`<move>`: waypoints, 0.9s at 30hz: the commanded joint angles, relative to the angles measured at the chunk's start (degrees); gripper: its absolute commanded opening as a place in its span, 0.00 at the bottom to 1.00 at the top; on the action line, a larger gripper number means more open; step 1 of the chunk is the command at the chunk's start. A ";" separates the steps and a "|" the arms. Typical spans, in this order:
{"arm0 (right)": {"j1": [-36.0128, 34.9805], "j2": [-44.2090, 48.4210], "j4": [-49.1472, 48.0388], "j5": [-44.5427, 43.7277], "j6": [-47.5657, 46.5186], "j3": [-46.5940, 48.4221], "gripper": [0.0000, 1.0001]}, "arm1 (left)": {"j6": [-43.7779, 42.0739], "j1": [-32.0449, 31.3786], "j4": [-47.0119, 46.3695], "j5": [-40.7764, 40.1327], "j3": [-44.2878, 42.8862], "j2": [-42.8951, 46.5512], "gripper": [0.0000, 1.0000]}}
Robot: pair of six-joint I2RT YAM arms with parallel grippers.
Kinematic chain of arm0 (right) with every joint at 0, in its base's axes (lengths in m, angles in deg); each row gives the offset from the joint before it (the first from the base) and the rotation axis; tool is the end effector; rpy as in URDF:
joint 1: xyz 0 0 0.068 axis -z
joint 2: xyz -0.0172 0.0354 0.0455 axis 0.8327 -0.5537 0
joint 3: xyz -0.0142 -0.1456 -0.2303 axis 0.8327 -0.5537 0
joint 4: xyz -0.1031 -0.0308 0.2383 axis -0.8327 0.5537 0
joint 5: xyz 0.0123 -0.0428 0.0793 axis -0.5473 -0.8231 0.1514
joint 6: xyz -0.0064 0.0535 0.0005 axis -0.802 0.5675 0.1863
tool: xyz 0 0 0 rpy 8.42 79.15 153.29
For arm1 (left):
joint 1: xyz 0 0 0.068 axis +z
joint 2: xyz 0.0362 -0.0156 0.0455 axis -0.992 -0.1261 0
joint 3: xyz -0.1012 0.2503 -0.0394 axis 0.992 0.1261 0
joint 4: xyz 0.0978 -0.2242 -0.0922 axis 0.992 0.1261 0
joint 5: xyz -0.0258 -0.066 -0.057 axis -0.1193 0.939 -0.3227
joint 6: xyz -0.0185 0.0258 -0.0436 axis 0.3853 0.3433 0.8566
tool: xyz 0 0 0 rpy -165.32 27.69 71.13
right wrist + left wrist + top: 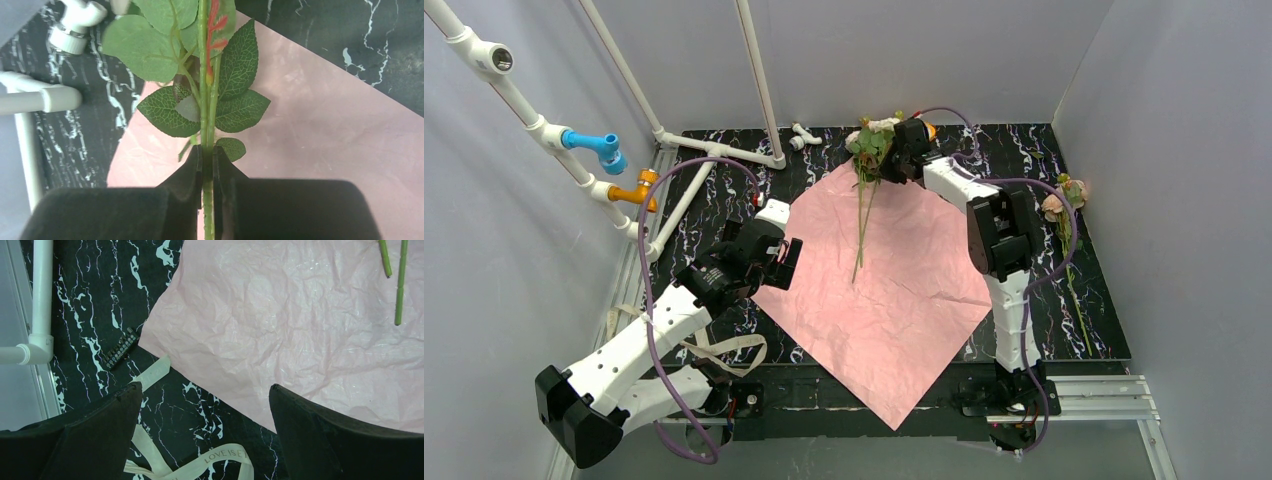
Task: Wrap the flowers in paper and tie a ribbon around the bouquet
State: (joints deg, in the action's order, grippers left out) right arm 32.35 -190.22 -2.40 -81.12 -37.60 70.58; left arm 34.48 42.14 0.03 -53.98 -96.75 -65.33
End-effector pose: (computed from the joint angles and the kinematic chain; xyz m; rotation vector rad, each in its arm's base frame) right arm 0.4797 0.2125 0.2070 0.4359 2.2293 0.6254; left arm 0.1664 -0.1201 0.3107 0.3376 2.1406 0.0788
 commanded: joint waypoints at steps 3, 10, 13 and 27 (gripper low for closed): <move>0.13 -2.77 -1.75 -0.31 0.67 1.38 0.01 | -0.44 0.19 -0.15 -1.26 0.50 1.62 0.98; 0.13 -4.72 0.59 0.58 -1.44 3.24 0.18 | -0.44 0.19 -0.16 -1.35 0.59 1.77 0.98; 0.13 -4.64 1.56 0.28 -2.37 4.06 0.27 | -0.44 0.20 -0.15 -1.35 0.59 1.81 0.98; 2.65 8.19 10.46 -2.24 -16.15 1.95 0.89 | -0.28 0.19 -0.24 0.07 0.52 1.97 0.98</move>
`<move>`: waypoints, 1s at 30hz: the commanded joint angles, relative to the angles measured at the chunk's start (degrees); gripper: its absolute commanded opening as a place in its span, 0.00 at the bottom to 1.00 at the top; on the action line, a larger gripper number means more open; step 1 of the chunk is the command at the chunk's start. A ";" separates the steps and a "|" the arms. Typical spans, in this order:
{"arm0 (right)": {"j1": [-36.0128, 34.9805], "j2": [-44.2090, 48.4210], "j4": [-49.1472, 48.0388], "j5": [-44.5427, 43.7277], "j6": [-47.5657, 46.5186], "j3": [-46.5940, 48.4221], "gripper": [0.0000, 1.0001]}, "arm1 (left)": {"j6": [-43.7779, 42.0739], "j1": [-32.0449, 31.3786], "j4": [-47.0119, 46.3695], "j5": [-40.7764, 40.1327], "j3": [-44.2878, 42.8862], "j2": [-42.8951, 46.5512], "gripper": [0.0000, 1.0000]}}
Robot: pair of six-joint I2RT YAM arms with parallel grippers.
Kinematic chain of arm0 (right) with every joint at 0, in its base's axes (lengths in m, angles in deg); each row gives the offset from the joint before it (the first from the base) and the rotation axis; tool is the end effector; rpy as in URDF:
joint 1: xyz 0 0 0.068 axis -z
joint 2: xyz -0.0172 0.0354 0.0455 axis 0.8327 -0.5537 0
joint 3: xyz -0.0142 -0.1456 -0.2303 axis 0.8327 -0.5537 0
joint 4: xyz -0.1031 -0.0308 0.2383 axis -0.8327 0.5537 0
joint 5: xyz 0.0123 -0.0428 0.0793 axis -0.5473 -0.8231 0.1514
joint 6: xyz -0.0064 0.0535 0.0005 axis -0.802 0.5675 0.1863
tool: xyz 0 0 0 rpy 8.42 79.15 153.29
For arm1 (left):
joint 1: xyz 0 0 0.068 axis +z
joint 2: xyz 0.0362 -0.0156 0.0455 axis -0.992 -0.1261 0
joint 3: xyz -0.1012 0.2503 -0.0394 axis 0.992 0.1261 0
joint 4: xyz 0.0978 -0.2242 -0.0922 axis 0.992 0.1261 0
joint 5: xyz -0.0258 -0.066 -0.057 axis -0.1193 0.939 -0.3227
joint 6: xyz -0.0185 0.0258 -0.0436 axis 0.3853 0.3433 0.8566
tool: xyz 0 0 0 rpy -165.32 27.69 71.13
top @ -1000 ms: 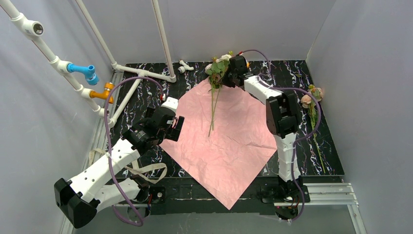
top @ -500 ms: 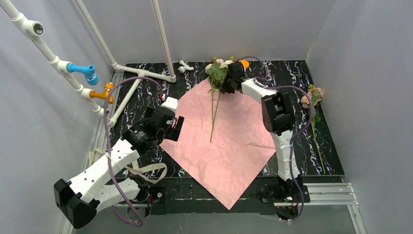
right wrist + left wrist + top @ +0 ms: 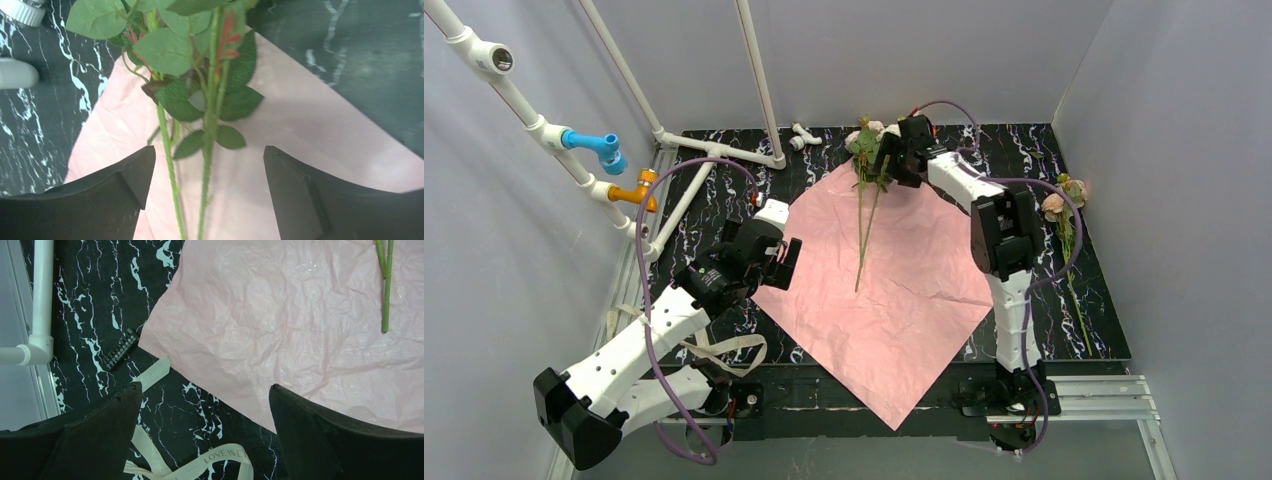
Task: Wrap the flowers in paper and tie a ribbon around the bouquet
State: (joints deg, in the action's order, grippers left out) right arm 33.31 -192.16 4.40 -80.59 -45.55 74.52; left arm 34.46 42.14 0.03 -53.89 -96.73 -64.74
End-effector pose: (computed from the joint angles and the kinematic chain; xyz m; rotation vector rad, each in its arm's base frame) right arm 0.4854 0.2057 0.2027 0.3007 2.3170 0.5121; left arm 0.1648 -0.1188 0.3124 0.3343 2.1333 0.0717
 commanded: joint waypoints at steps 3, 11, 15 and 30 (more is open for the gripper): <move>3.91 17.34 5.72 -11.31 -14.27 -8.22 0.90 | -0.25 0.19 -0.24 0.66 0.47 1.51 0.98; 15.06 36.47 -15.16 -41.28 -28.33 -39.78 0.98 | 0.10 0.20 -0.24 2.71 0.13 1.52 0.98; 22.28 36.03 -18.72 -41.37 -27.20 -45.44 0.98 | 0.19 0.19 -0.24 3.33 0.06 0.98 0.98; 37.78 28.93 -18.71 -27.49 -21.42 -47.95 0.95 | 0.32 0.19 -0.29 3.23 0.30 1.04 0.98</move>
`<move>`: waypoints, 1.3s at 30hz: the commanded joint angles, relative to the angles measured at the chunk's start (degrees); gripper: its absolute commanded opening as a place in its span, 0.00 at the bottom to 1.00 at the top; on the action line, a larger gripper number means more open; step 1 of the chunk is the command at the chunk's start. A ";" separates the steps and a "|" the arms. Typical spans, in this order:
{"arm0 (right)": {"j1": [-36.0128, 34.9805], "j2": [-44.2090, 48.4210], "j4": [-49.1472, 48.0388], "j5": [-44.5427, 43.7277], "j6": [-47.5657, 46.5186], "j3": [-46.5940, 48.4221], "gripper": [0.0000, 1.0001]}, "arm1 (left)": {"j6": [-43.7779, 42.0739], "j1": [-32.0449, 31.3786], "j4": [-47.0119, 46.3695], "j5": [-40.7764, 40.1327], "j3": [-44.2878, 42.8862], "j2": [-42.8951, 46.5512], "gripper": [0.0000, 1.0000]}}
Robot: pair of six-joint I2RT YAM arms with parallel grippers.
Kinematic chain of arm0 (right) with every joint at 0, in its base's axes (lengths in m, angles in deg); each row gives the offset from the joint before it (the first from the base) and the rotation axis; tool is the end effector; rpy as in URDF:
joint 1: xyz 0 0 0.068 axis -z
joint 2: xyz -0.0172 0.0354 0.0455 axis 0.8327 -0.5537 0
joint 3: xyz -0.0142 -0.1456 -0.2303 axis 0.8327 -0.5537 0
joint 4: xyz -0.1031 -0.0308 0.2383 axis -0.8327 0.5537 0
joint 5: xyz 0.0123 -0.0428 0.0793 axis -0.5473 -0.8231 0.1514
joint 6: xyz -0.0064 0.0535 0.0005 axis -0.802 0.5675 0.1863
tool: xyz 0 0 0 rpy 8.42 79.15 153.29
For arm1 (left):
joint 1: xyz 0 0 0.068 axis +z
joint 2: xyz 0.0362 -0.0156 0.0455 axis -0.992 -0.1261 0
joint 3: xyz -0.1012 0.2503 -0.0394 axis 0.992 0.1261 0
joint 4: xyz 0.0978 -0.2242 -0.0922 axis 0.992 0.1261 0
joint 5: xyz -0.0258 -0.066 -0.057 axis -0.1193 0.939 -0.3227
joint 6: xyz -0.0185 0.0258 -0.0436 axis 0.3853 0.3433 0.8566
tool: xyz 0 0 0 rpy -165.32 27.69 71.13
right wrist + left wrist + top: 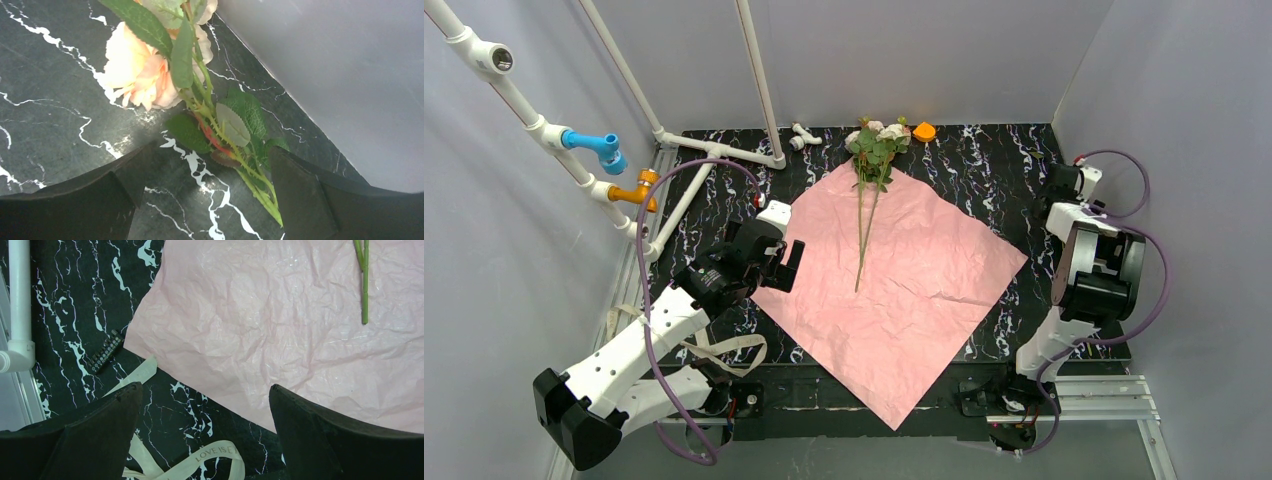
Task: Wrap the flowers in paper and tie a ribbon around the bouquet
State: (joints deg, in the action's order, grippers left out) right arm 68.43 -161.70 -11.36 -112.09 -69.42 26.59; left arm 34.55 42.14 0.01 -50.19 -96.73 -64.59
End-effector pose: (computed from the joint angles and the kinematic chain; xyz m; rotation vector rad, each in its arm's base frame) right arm 0.3614 -0.0970 0.1922 0.7736 2.1128 -0.6489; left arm 0.1637 -0.1206 0.3123 0.3691 2.1468 0.0027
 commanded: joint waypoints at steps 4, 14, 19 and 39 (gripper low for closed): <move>4.38 -3.02 -2.81 6.75 4.11 -0.19 0.82 | 0.13 0.21 -0.22 -0.44 0.32 0.90 0.98; 6.23 -5.17 -2.81 14.28 6.08 0.03 0.46 | 0.02 0.19 -0.13 -1.34 0.61 2.31 0.98; 6.16 -5.62 -2.81 20.60 6.48 0.60 0.23 | -0.03 0.19 -0.12 -1.48 0.64 2.48 0.98; -8.46 3.08 10.83 11.35 -2.22 20.91 0.01 | -0.33 0.19 -0.04 -3.11 0.48 1.00 0.98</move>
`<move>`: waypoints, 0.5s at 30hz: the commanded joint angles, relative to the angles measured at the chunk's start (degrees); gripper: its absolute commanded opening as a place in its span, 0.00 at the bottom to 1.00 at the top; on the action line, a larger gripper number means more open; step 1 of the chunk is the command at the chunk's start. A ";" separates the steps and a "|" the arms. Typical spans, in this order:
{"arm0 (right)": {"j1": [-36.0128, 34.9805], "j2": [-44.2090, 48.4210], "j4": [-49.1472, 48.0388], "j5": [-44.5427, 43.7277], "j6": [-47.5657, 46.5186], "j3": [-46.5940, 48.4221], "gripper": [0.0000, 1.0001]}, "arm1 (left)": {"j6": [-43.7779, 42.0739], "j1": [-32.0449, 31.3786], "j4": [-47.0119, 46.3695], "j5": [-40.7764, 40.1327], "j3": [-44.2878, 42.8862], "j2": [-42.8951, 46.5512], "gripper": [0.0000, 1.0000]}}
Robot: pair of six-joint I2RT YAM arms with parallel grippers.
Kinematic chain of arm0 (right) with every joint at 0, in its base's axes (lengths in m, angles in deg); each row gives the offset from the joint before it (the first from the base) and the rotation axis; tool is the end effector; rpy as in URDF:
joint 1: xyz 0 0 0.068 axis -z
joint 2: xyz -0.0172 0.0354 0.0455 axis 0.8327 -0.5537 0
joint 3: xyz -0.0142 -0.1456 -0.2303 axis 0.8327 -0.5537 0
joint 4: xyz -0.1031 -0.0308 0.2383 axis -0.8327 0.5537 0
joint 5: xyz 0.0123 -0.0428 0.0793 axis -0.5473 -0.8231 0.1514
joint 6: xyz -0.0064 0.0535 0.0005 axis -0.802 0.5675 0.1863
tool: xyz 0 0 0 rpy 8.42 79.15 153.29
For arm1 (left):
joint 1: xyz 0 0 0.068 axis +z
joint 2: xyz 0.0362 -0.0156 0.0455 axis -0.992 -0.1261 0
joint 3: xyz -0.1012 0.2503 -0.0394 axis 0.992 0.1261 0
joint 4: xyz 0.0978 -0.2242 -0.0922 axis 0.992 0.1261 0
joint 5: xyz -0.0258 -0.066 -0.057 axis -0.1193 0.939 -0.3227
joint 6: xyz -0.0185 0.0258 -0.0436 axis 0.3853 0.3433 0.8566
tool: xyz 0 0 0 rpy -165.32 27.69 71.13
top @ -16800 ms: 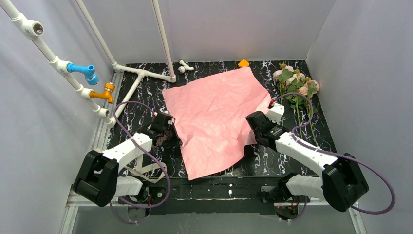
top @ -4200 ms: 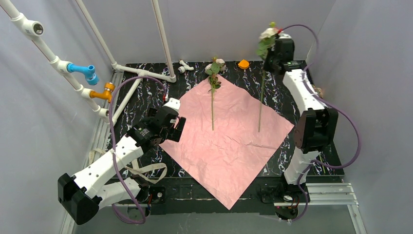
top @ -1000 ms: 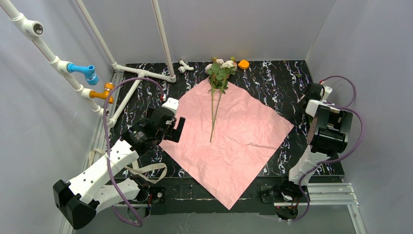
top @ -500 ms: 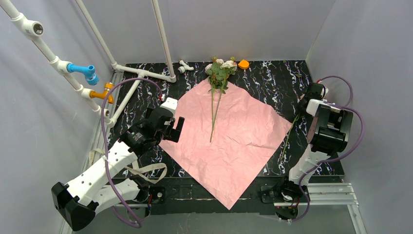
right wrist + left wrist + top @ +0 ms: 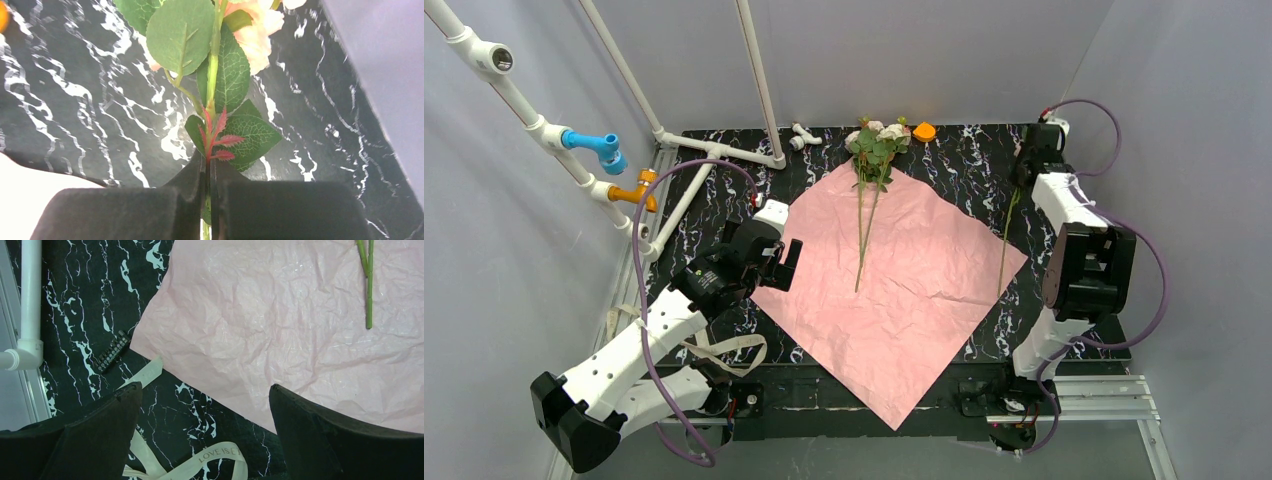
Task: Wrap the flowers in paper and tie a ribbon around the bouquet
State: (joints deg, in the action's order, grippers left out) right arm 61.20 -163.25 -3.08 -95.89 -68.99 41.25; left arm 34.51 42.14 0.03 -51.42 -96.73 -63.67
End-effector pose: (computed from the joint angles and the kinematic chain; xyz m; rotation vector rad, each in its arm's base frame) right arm 0.4065 -0.0446 0.2492 0.5122 2.1452 -0.2386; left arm 0.1615 -0.1178 0.3153 0.3503 2.1293 0.0164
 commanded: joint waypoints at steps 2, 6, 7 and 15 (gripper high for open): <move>-2.88 5.25 4.14 -7.10 -4.26 9.02 0.01 | -0.29 0.21 -0.06 -2.04 0.48 -0.01 0.98; -4.72 6.25 5.34 -1.86 -6.09 13.85 0.01 | -0.38 0.18 -0.06 -2.19 0.35 -0.45 0.98; -7.09 6.17 5.50 0.67 -6.04 14.88 0.01 | -0.38 0.20 -0.06 -2.23 0.31 -0.50 0.98; -22.60 -1.69 7.45 8.30 -5.82 23.90 0.01 | -0.18 0.26 -0.22 -3.10 0.50 -0.29 0.98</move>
State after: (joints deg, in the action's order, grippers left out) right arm 45.57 -161.39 4.90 -92.79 -74.32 61.89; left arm 34.48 42.14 0.03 -52.42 -96.73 -64.52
